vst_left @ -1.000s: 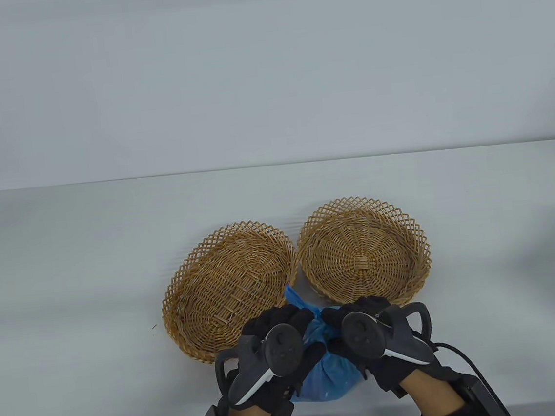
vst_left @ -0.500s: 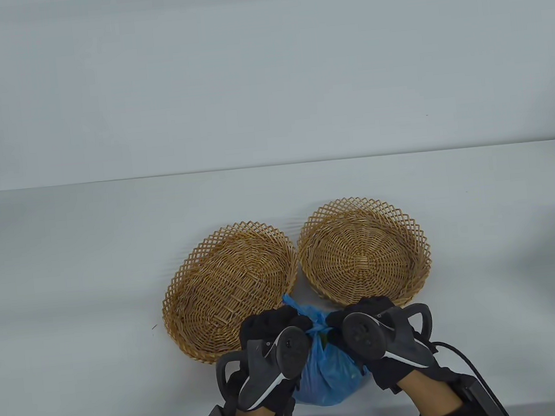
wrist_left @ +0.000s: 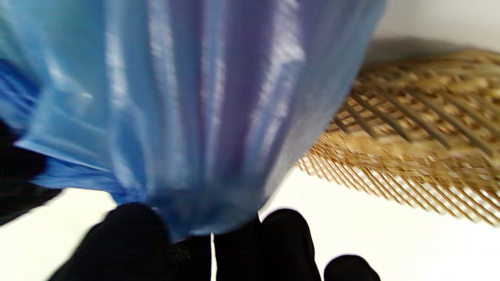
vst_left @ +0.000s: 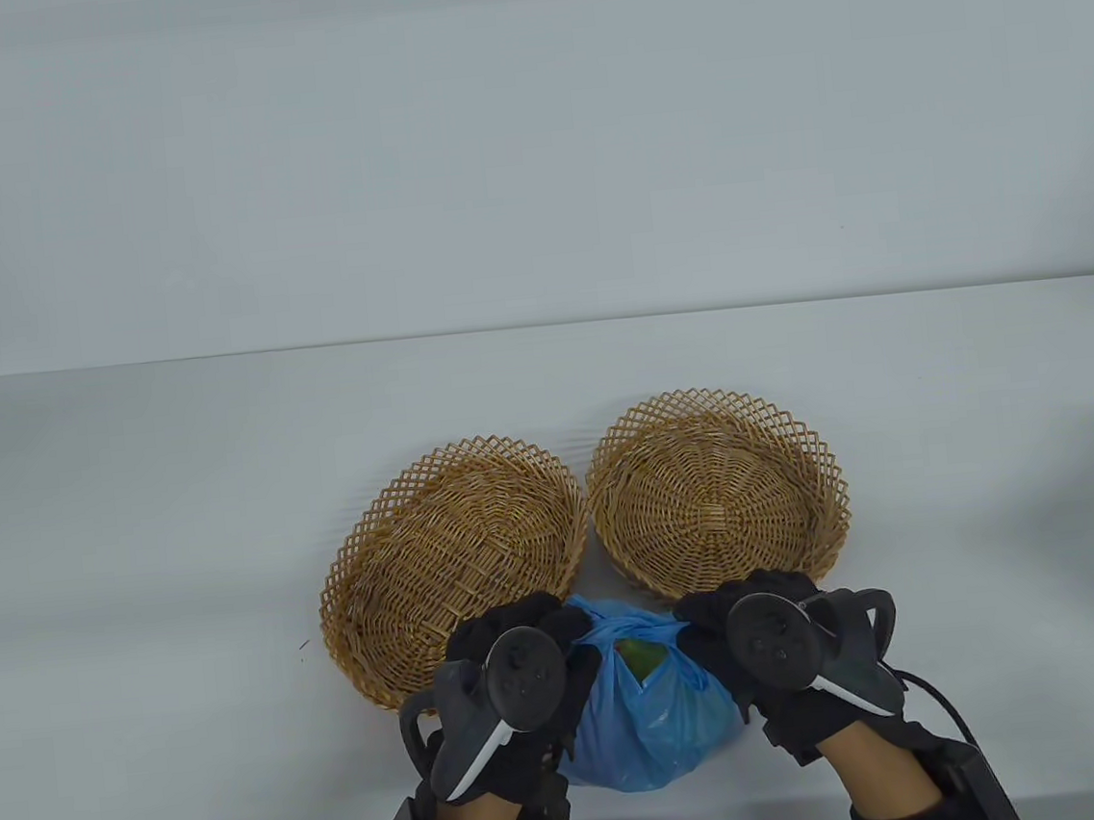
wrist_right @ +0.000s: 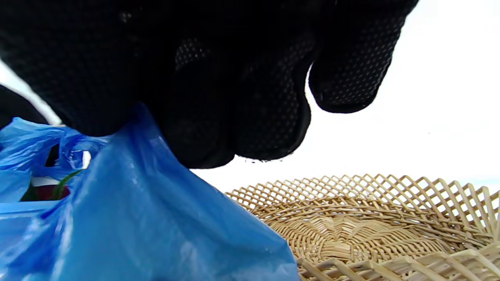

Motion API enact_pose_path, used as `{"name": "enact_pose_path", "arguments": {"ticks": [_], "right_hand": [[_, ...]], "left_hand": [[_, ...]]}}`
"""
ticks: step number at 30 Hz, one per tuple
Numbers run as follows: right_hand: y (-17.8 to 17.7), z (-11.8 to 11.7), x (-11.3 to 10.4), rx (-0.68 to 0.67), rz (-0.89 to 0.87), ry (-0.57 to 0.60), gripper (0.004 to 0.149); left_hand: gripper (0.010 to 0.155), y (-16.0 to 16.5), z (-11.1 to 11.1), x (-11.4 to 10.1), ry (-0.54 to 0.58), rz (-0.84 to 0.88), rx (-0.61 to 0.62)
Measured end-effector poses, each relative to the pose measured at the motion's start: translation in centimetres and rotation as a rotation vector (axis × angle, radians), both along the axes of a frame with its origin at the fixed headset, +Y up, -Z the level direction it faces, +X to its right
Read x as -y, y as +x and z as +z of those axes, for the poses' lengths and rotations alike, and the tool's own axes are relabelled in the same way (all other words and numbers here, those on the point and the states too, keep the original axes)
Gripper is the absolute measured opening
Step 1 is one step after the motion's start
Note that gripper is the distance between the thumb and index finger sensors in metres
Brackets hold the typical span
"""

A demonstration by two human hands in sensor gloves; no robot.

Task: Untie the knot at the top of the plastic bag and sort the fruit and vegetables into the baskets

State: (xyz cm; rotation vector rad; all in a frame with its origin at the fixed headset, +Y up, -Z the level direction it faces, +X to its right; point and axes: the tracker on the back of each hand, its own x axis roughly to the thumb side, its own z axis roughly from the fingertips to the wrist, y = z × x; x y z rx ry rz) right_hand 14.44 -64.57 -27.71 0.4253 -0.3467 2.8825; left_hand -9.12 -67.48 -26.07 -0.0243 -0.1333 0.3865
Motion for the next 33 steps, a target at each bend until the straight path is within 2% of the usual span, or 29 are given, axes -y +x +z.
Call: {"name": "enact_pose_path", "arguments": {"ticks": [2, 3, 5, 8, 14, 21, 25, 30, 33], "right_hand": [[-0.4, 0.1, 0.0, -0.012, 0.0, -0.007, 0.039], [-0.6, 0.2, 0.0, -0.015, 0.003, -0.01, 0.039], [-0.8, 0.4, 0.0, -0.023, 0.004, 0.001, 0.039], [-0.6, 0.3, -0.1, -0.023, -0.001, -0.006, 0.038], [1.0, -0.2, -0.4, 0.047, 0.024, 0.003, 0.038], [2.7, -0.7, -0.5, 0.106, 0.014, -0.027, 0.038], [2.8, -0.7, -0.5, 0.092, -0.012, -0.049, 0.038], [2.0, -0.4, -0.4, 0.062, -0.002, -0.058, 0.038], [1.6, -0.4, -0.3, 0.045, 0.008, -0.098, 0.042]], "left_hand": [[0.07, 0.6, 0.0, 0.3, -0.01, -0.03, 0.027], [0.071, 0.8, 0.0, 0.3, -0.009, -0.052, 0.027], [0.061, 1.4, 0.1, 0.4, 0.015, -0.122, 0.009], [0.043, 1.1, 0.2, 0.0, 0.057, -0.126, -0.043], [0.042, -1.0, -0.1, -0.6, 0.038, -0.002, -0.101], [0.042, -1.9, -0.2, -0.9, 0.037, 0.022, -0.139], [0.046, -1.9, -0.2, -0.8, 0.028, 0.041, -0.122], [0.072, -0.6, -0.3, 0.1, -0.018, 0.006, -0.036], [0.074, 0.0, -0.3, 0.2, -0.017, -0.037, -0.034]]}}
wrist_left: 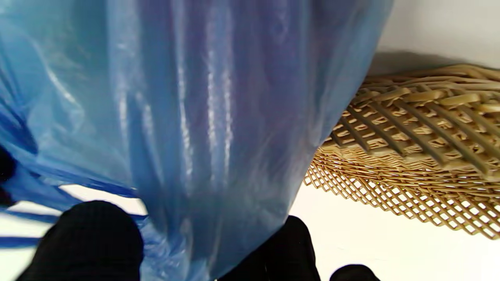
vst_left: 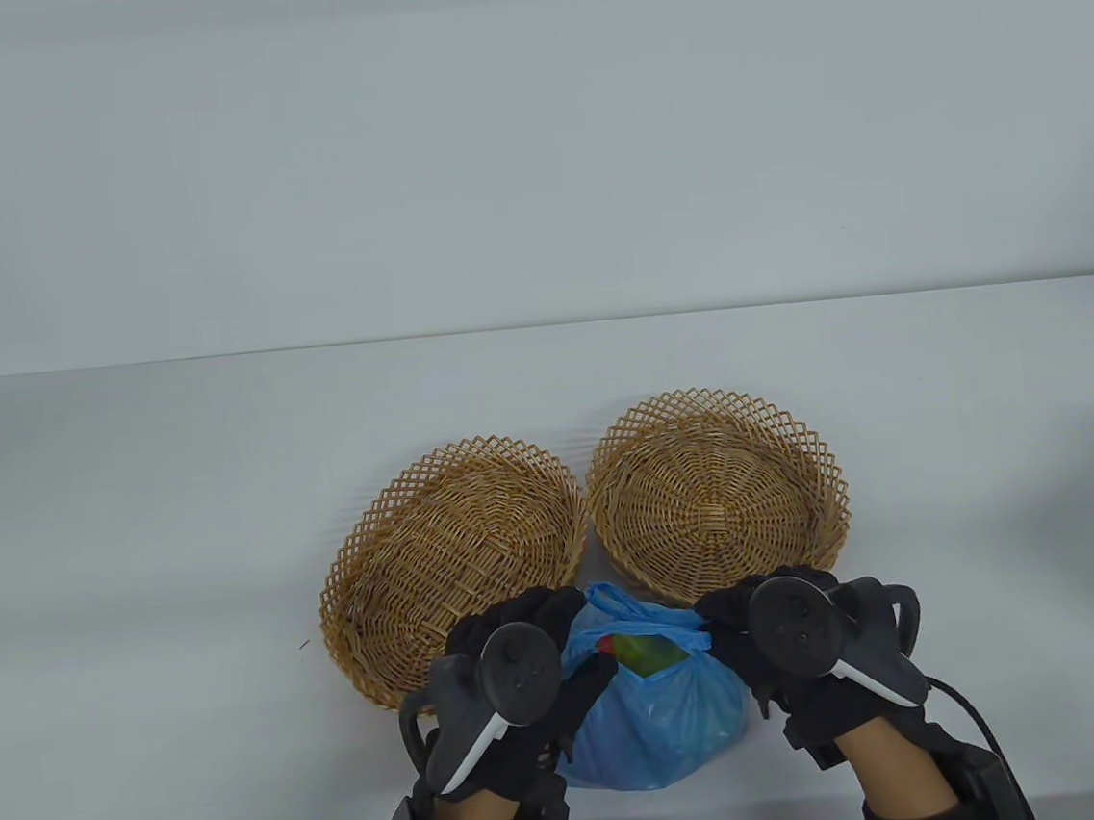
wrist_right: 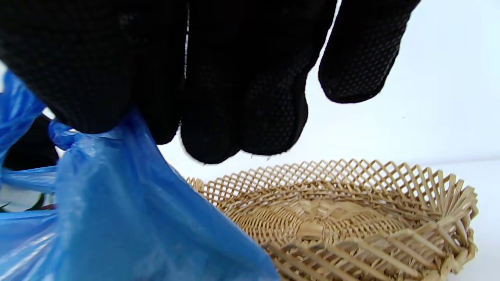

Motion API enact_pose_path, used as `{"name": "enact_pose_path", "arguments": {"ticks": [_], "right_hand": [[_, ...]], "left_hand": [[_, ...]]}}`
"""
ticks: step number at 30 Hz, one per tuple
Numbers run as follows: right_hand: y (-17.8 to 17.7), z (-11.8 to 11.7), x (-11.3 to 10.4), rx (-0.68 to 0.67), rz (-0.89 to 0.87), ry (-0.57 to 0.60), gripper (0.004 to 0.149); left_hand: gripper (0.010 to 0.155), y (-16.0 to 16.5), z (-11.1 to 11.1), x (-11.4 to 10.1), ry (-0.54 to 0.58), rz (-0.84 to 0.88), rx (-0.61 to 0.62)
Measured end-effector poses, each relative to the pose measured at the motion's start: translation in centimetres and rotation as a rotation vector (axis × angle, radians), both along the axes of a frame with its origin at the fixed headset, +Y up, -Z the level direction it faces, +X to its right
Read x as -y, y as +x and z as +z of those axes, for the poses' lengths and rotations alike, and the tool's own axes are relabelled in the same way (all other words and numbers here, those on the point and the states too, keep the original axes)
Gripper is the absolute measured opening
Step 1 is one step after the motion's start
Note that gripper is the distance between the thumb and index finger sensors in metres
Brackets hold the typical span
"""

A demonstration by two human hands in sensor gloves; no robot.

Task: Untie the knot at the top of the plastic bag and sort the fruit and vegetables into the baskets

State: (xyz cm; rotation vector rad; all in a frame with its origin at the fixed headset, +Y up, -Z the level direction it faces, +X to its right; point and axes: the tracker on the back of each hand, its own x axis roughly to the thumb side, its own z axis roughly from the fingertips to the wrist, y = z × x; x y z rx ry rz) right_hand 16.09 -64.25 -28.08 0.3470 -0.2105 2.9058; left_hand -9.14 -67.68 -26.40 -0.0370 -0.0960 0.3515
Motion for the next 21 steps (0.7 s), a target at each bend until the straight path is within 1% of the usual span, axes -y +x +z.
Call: {"name": "enact_pose_path", "arguments": {"ticks": [2, 3, 5, 6, 7, 8, 9, 10, 12, 14, 17, 18, 21], "right_hand": [[-0.3, 0.1, 0.1, -0.017, -0.011, 0.0, 0.052], [-0.4, 0.2, 0.2, -0.023, -0.012, -0.006, 0.059], [-1.3, 0.1, 0.9, -0.044, 0.0, -0.045, 0.076], [-1.7, 0.1, 1.2, -0.05, 0.019, -0.056, 0.082], [-2.0, 0.0, 1.6, -0.051, 0.058, -0.064, 0.085], [-2.3, 0.0, 1.9, -0.045, 0.088, -0.055, 0.082], [-2.4, -0.1, 2.0, -0.036, 0.097, -0.037, 0.073], [-2.2, -0.3, 1.9, -0.012, 0.089, -0.003, 0.058], [-1.5, -0.5, 1.6, 0.03, 0.056, 0.032, 0.044], [-0.5, -0.7, 1.3, 0.063, 0.031, 0.05, 0.041], [0.9, -1.1, 1.0, 0.113, -0.005, 0.022, 0.04], [1.2, -1.2, 1.0, 0.115, -0.019, 0.015, 0.041], [2.0, -1.2, 0.9, 0.097, -0.136, -0.021, 0.043]], "left_hand": [[0.066, 0.2, -0.1, -0.2, 0.005, -0.007, -0.021], [0.06, 0.2, -0.1, -0.3, 0.013, -0.01, -0.032], [0.047, 0.1, 0.0, -0.5, 0.038, -0.016, -0.06], [0.045, 0.1, 0.0, -0.5, 0.04, -0.013, -0.062], [0.044, 0.0, 0.0, -0.5, 0.035, -0.002, -0.056], [0.044, -0.1, 0.0, -0.5, 0.032, 0.011, -0.053], [0.044, -0.2, 0.1, -0.5, 0.03, 0.025, -0.053], [0.044, -0.4, 0.1, -0.5, 0.03, 0.039, -0.057], [0.043, -0.9, 0.0, -0.6, 0.029, 0.068, -0.072], [0.043, -1.4, 0.0, -0.7, 0.027, 0.105, -0.089], [0.043, -2.2, 0.0, -0.8, 0.026, 0.146, -0.113], [0.043, -2.3, -0.1, -0.8, 0.021, 0.153, -0.117], [0.043, -2.5, -0.1, -0.8, 0.012, 0.169, -0.121]]}}
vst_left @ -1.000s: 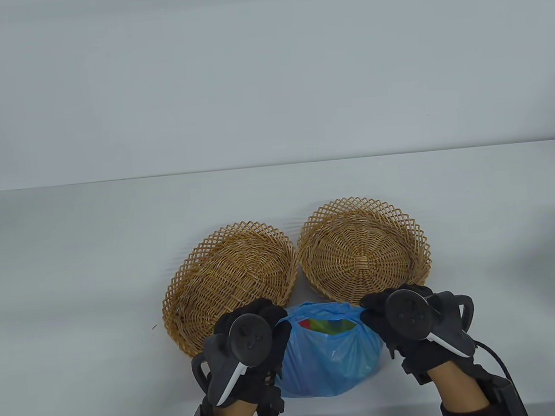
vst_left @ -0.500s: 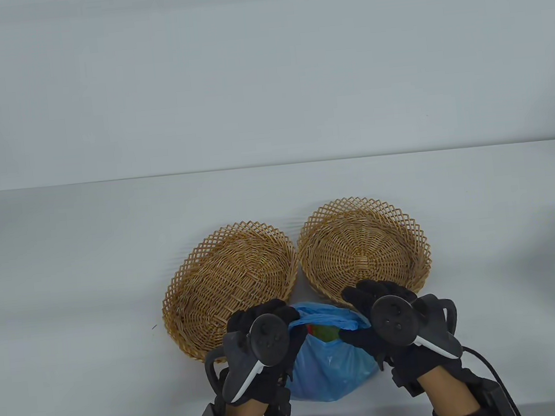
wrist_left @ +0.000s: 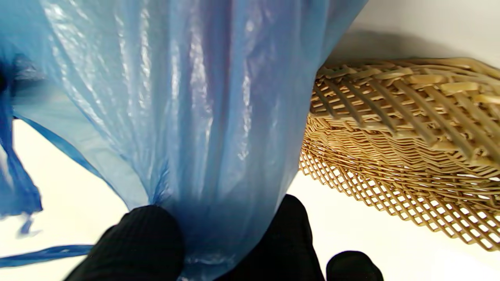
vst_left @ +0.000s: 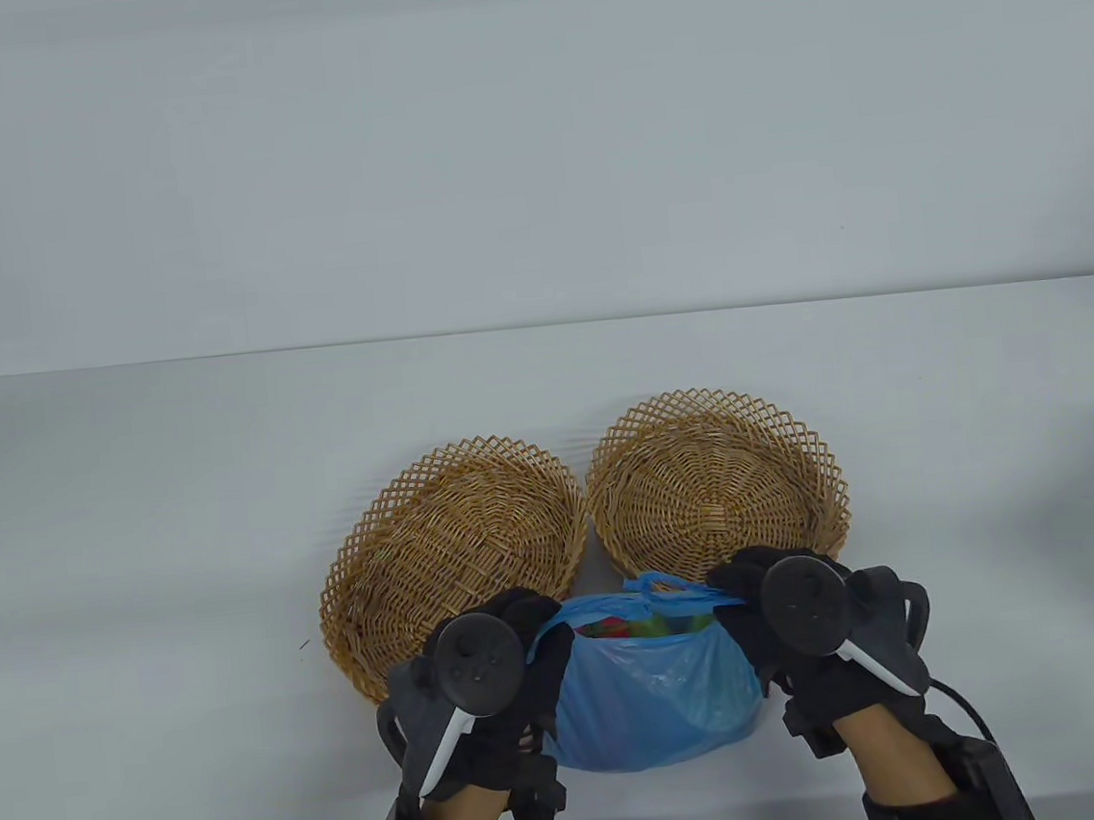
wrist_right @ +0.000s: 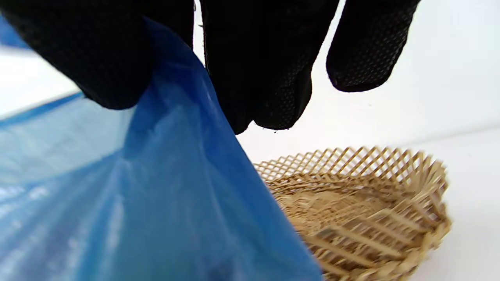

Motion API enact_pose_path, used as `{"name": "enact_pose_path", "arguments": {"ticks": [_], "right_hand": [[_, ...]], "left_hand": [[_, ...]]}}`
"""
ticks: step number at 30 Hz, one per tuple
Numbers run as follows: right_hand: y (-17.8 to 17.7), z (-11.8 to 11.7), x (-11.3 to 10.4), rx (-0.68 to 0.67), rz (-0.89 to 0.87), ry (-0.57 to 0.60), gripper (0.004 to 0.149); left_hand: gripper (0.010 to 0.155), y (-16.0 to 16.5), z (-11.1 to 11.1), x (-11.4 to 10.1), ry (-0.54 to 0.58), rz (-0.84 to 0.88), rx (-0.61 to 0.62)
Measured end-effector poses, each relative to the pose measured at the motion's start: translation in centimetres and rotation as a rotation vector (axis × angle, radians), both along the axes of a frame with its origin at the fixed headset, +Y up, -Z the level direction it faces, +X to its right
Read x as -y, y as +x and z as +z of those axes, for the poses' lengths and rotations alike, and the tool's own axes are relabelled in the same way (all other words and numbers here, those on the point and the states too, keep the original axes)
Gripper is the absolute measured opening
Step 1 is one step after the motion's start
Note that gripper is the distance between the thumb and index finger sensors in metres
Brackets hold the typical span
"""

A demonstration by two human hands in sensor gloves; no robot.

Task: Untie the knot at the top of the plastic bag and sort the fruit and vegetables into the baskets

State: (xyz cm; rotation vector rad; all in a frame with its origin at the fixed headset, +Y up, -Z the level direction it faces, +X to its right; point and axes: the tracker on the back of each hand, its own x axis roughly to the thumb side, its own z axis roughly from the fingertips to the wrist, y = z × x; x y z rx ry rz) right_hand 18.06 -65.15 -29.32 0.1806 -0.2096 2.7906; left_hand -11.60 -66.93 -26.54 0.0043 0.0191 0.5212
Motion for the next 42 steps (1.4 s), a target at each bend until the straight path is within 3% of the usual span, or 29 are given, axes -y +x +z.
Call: {"name": "enact_pose_path", "arguments": {"ticks": [4, 10, 13, 16, 19, 22, 24, 30, 33, 36, 42], "right_hand": [[0.1, -0.2, 0.4, -0.097, -0.227, -0.109, 0.047], [-0.1, -0.4, 0.7, -0.214, -0.266, -0.187, 0.046], [-0.1, -0.7, 1.4, -0.369, -0.427, -0.345, 0.05], [-0.1, -1.1, 1.6, -0.411, -0.518, -0.409, 0.053], [0.1, -0.9, 1.4, -0.344, -0.421, -0.336, 0.058], [-0.1, -0.7, 1.1, -0.267, -0.103, -0.247, 0.063], [-0.4, -0.4, 0.9, -0.215, 0.057, -0.192, 0.059], [-2.2, 0.5, 0.9, -0.277, 0.051, -0.206, 0.051], [-3.2, 0.6, 1.4, -0.295, 0.162, -0.253, 0.05], [-3.2, 0.6, 1.8, -0.235, 0.296, -0.29, 0.056], [-2.7, 0.6, 1.0, -0.072, 0.327, -0.237, 0.064]], "left_hand": [[0.047, 0.2, -0.1, 0.2, -0.017, 0.003, 0.024], [0.044, 0.3, -0.1, 0.4, -0.021, -0.01, 0.03], [0.043, 0.2, -0.1, 0.4, -0.02, -0.004, 0.02], [0.043, 0.1, -0.2, 0.3, -0.028, 0.001, 0.013], [0.043, -0.1, 0.0, 0.3, -0.017, 0.006, 0.0], [0.042, -0.4, -0.1, 0.3, -0.025, 0.022, -0.007], [0.042, -0.3, -0.1, 0.3, -0.029, 0.035, 0.002], [0.042, -0.1, -0.1, 0.3, -0.028, 0.03, 0.028], [0.042, -0.1, -0.1, 0.3, -0.017, 0.014, 0.017], [0.042, -0.3, -0.1, 0.3, -0.02, 0.015, 0.006], [0.041, -0.2, 0.0, 0.2, -0.005, 0.002, 0.0]]}}
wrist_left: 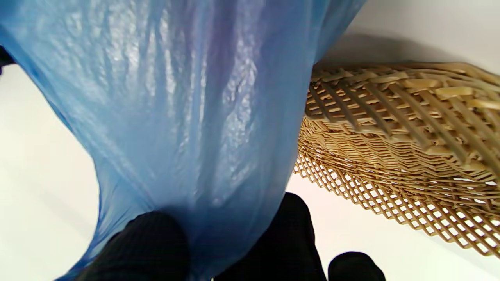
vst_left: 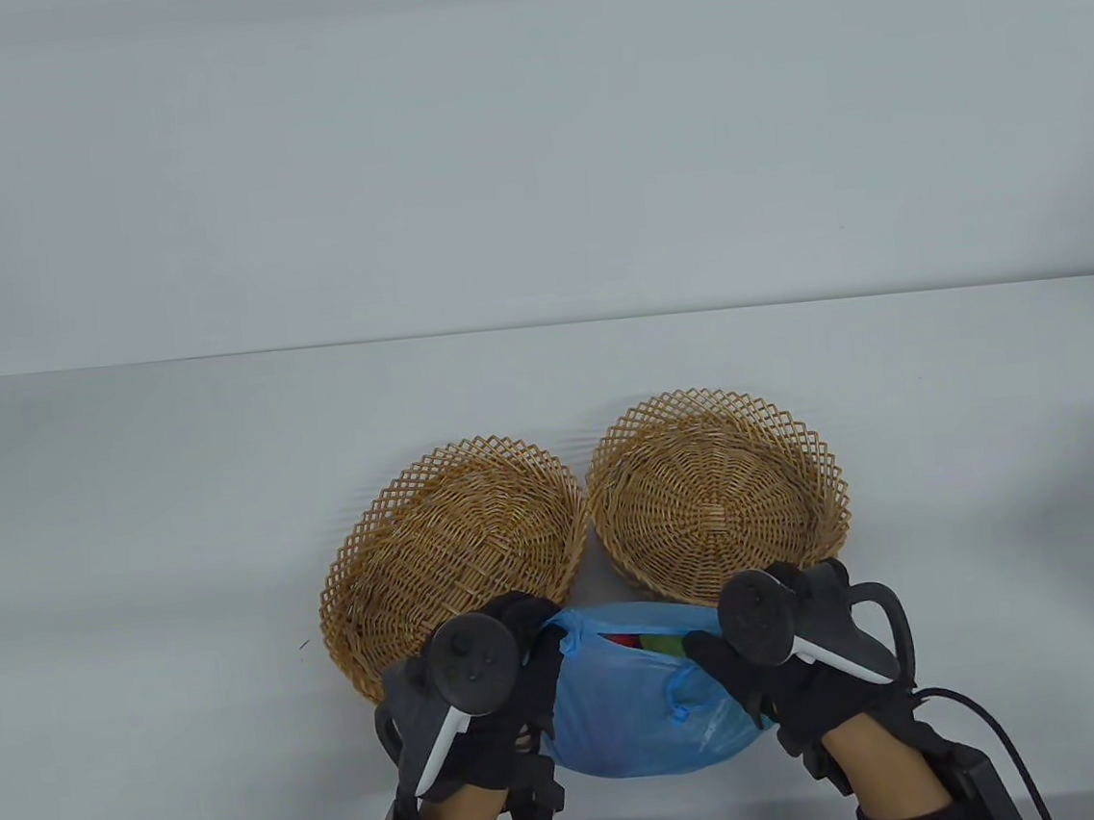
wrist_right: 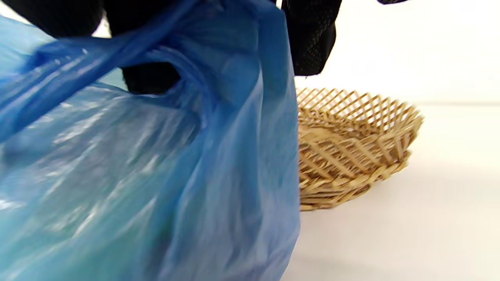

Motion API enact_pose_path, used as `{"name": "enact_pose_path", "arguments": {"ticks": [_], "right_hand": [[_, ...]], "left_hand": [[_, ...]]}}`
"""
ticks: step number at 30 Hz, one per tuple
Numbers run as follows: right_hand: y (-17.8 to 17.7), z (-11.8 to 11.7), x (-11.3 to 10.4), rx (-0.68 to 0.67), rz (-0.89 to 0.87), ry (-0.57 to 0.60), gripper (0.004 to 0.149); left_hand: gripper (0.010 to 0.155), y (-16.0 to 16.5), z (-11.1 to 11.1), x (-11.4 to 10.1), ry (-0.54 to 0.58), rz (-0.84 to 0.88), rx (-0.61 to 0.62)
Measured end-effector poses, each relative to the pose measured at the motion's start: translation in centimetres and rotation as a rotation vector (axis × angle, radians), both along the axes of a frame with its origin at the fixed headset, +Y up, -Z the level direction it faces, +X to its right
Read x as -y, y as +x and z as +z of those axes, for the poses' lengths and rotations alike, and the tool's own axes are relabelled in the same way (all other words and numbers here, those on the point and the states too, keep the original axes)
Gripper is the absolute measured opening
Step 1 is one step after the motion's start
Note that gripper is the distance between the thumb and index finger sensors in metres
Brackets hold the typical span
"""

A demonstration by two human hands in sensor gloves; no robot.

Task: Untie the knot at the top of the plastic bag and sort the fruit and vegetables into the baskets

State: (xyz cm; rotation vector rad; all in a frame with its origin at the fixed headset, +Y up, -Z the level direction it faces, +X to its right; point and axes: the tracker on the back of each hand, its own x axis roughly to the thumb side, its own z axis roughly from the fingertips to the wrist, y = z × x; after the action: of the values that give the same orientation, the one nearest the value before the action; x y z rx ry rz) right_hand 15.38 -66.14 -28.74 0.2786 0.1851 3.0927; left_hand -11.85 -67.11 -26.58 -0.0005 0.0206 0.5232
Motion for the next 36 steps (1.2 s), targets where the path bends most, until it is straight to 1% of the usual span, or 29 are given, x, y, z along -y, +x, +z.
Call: {"name": "enact_pose_path", "arguments": {"ticks": [2, 5, 7, 9, 11, 14, 16, 18, 21, 23, 25, 28, 29, 31, 33, 36], "right_hand": [[-0.1, 0.2, -0.1, 0.029, 0.027, 0.02, 0.062], [-0.2, 0.2, -0.3, 0.06, 0.069, 0.033, 0.05], [-0.1, 0.3, -0.4, 0.071, 0.097, 0.023, 0.047], [-0.2, 0.3, -0.4, 0.058, 0.094, 0.015, 0.056], [-0.3, 0.4, -0.3, 0.047, 0.109, -0.009, 0.068], [-0.6, 0.5, 0.1, -0.003, 0.147, -0.086, 0.095], [-0.8, 0.4, 0.4, -0.022, 0.152, -0.115, 0.105], [-0.8, 0.4, 0.6, -0.029, 0.145, -0.135, 0.11], [-0.9, 0.4, 0.6, -0.037, 0.131, -0.13, 0.11], [-0.9, 0.4, 0.7, -0.041, 0.127, -0.131, 0.109], [-0.9, 0.4, 0.7, -0.044, 0.12, -0.135, 0.108], [-1.0, 0.3, 0.8, -0.046, 0.119, -0.139, 0.107], [-0.9, 0.4, 0.7, -0.045, 0.116, -0.141, 0.107], [-0.9, 0.4, 0.7, -0.043, 0.116, -0.14, 0.107], [-1.0, 0.3, 0.8, -0.045, 0.118, -0.141, 0.107], [-1.0, 0.4, 0.8, -0.044, 0.123, -0.145, 0.106]], "left_hand": [[0.041, -0.1, 0.1, 0.0, 0.009, -0.006, -0.006], [0.041, -0.2, 0.0, 0.0, 0.005, 0.002, -0.013], [0.041, -0.3, 0.0, 0.0, 0.007, 0.006, -0.013], [0.041, -0.2, 0.1, 0.0, 0.01, 0.007, -0.009], [0.041, -0.2, 0.1, -0.1, 0.011, 0.003, -0.006], [0.041, -0.2, 0.1, -0.1, 0.011, 0.018, 0.009], [0.041, -0.2, 0.0, 0.0, 0.005, 0.021, 0.018], [0.042, -0.3, -0.1, 0.0, -0.008, 0.032, 0.023], [0.055, -0.7, -0.1, -0.2, -0.007, 0.066, 0.03], [0.061, -1.1, 0.2, -0.8, 0.023, 0.129, 0.05], [0.064, -1.3, 1.0, -1.9, 0.093, 0.198, 0.08], [0.063, -0.8, 2.9, -3.6, 0.262, 0.229, 0.161], [0.062, -0.4, 3.6, -4.0, 0.328, 0.212, 0.191], [0.059, 0.6, 4.8, -4.4, 0.423, 0.151, 0.242], [0.054, 1.7, 5.5, -4.4, 0.471, 0.07, 0.281], [0.05, 3.4, 5.8, -3.8, 0.463, -0.075, 0.342]]}}
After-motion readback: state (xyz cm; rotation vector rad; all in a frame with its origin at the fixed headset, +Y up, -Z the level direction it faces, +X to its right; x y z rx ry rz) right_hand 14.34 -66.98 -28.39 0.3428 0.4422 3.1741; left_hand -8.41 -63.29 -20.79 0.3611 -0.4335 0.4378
